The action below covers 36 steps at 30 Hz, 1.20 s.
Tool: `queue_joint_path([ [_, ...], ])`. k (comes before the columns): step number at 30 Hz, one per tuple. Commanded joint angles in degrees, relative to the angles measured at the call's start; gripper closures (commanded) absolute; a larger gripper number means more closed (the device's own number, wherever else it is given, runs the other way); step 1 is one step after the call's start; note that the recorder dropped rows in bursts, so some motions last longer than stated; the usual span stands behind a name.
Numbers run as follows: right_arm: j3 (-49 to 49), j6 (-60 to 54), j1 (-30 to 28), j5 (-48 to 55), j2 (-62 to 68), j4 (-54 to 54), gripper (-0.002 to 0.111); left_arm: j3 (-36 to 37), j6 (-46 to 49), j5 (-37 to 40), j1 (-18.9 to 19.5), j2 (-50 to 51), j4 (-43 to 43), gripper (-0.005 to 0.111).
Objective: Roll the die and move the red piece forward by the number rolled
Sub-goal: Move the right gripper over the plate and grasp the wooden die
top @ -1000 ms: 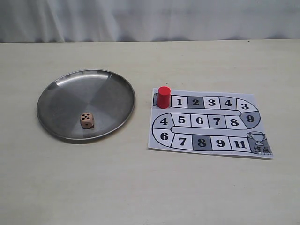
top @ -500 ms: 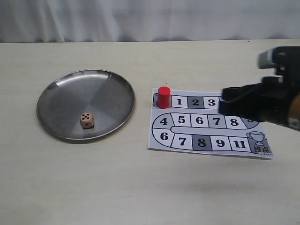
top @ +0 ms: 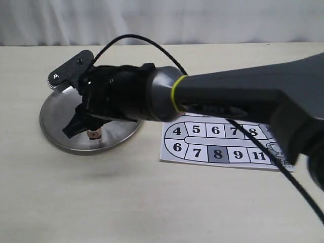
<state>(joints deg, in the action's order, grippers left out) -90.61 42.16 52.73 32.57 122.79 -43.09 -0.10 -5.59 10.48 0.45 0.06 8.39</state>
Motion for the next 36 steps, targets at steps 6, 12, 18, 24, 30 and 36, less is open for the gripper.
queue_joint_path([
  [6,-14.46,-35.56,-4.64,7.98,4.90,41.59,0.069,0.10,-0.05,-0.55,-0.48,-0.06,-0.13,0.107],
  [12,-14.67,-35.56,-4.22,6.18,7.69,40.35,0.049,0.10,-0.05,-0.55,-0.48,-0.06,-0.13,0.107],
  [18,-14.68,-35.32,-5.49,2.31,10.30,41.35,0.035,0.10,-0.05,-0.55,-0.48,-0.06,-0.13,0.107],
  [24,-14.68,-35.54,-6.73,0.25,13.11,42.40,0.036,0.10,-0.05,-0.55,-0.48,-0.06,-0.13,0.107],
  [30,-14.68,-38.10,-6.62,-1.30,13.58,42.40,0.068,0.10,-0.05,-0.55,-0.48,-0.06,-0.13,0.107],
  [36,-14.68,-38.10,-6.62,2.49,10.09,42.40,0.104,0.10,-0.05,-0.55,-0.48,-0.06,-0.13,0.107],
])
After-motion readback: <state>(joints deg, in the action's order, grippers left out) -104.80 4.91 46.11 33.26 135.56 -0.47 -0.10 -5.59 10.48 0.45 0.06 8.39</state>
